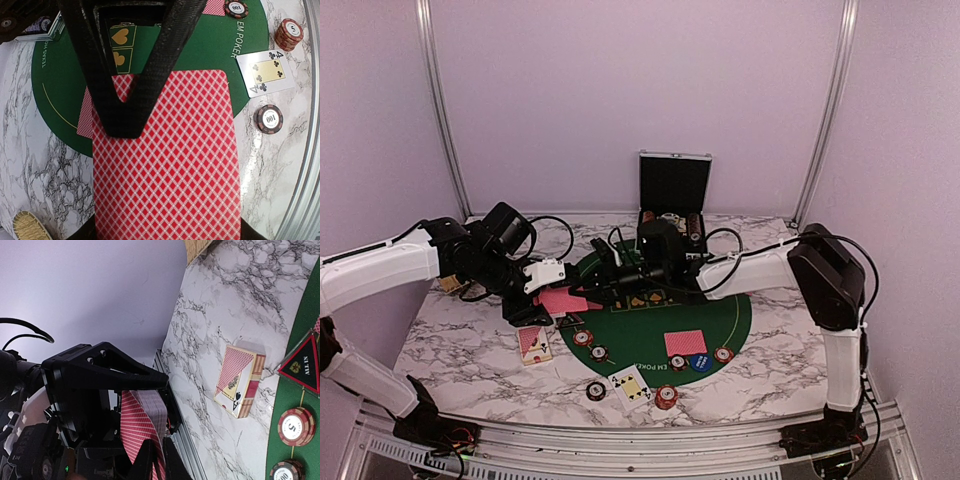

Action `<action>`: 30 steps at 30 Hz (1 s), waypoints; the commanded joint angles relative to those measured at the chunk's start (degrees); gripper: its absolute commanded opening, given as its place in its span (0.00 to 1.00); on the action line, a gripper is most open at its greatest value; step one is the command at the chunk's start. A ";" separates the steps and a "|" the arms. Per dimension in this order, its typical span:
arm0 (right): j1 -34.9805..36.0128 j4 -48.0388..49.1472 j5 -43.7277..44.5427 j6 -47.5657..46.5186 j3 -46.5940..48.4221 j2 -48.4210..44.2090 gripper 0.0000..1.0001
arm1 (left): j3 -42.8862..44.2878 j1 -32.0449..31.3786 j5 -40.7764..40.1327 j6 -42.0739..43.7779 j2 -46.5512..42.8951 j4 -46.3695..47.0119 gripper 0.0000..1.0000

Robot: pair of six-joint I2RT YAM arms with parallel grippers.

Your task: Distribute texas hold em gaming equipment

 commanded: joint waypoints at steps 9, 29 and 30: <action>-2.43 -1.83 -0.43 -1.22 -1.48 -3.59 0.05 | -0.64 0.83 0.30 0.13 -1.26 0.76 0.00; -10.54 -5.78 -1.94 -5.28 0.06 0.09 0.00 | -3.33 3.29 0.42 1.14 -3.05 -0.08 0.00; -10.87 -6.75 -1.81 -5.70 1.11 1.05 0.00 | -3.28 3.33 0.62 1.01 -3.03 -0.17 0.00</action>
